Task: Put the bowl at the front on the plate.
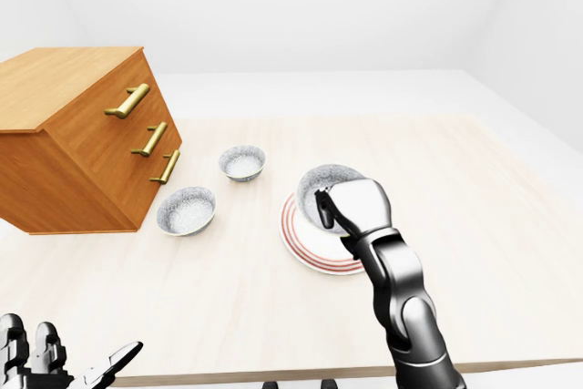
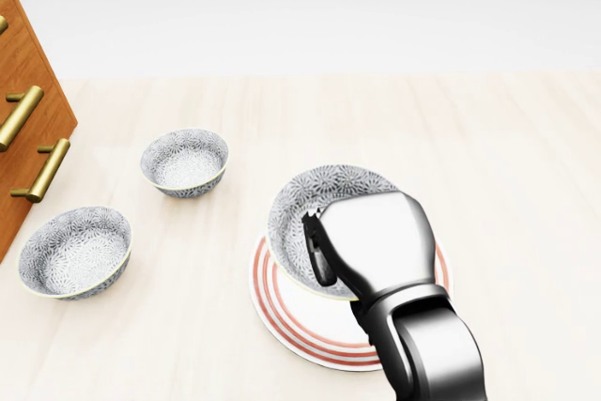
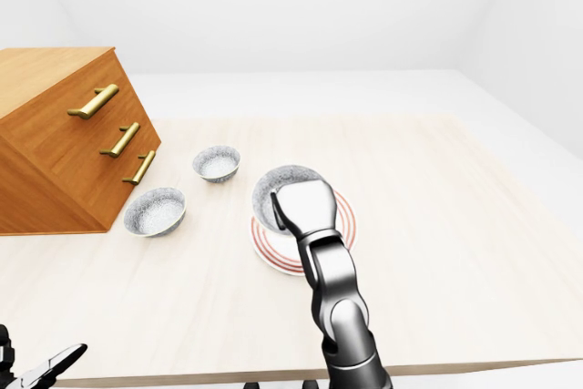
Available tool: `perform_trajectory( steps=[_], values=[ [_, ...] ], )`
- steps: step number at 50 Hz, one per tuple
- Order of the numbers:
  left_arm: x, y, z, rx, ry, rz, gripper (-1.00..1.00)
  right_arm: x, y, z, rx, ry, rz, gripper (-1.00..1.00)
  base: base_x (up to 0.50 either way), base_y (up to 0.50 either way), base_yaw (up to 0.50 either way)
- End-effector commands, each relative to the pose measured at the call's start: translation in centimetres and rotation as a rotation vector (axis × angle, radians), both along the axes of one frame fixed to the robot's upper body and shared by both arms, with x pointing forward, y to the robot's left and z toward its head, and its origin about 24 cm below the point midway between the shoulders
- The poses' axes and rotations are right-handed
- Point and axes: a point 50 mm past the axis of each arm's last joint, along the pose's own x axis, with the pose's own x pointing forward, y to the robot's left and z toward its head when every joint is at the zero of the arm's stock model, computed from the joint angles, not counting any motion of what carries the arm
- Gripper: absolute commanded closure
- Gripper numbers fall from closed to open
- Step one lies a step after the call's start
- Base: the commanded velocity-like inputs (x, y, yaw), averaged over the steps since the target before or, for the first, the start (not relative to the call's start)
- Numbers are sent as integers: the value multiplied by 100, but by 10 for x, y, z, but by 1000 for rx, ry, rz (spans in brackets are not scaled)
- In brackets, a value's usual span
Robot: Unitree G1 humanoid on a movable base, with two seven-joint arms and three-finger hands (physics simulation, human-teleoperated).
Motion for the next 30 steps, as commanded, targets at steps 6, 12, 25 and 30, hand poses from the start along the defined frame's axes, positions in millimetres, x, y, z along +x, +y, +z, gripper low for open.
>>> perform_trajectory(
  steps=[6, 12, 25, 30],
  values=[
    [-1, 0, 3, 10, -7, -1, -100, -2, -8, -1, -27, 27, -54, 100, 0, 0, 0],
    [-1, 0, 4, 15, -8, -1, -100, -1, 1, -5, -4, 48, 4, 100, 0, 0, 0],
    [-1, 0, 4, 15, -9, -1, -100, -1, 1, -5, -4, 49, 4, 100, 0, 0, 0],
    [-1, 0, 4, 15, -9, -1, -100, -1, 1, -5, -4, 49, 4, 100, 0, 0, 0]
  ],
)
